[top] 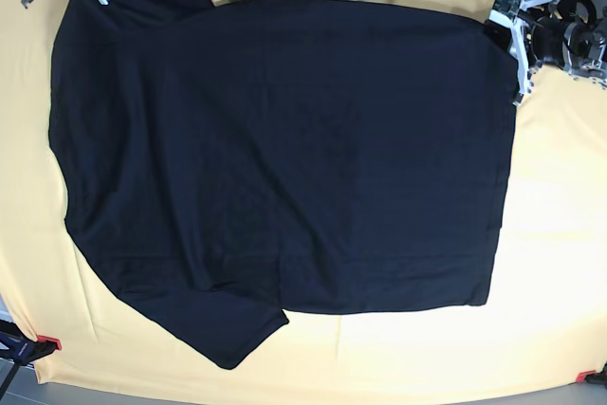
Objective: Fold the T-shirt properly
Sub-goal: 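Lift the shirt with both grippers and drag it toward the robot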
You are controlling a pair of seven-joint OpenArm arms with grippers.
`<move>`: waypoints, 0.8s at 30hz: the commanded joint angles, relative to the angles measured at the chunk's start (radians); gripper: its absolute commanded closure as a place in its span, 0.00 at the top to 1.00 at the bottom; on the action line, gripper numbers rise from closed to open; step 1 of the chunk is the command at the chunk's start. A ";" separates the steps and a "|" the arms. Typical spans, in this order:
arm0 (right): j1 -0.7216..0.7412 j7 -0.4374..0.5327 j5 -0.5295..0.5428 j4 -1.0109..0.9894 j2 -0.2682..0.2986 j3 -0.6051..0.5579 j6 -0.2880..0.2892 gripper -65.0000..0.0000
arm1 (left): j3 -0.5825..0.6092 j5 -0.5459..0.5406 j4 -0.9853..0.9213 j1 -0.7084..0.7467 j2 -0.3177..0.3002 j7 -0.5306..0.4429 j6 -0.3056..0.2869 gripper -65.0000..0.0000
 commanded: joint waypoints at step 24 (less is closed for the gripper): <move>0.246 0.048 0.005 0.015 0.037 0.013 0.072 0.00 | -0.012 0.069 0.122 0.057 -0.003 0.426 0.208 0.00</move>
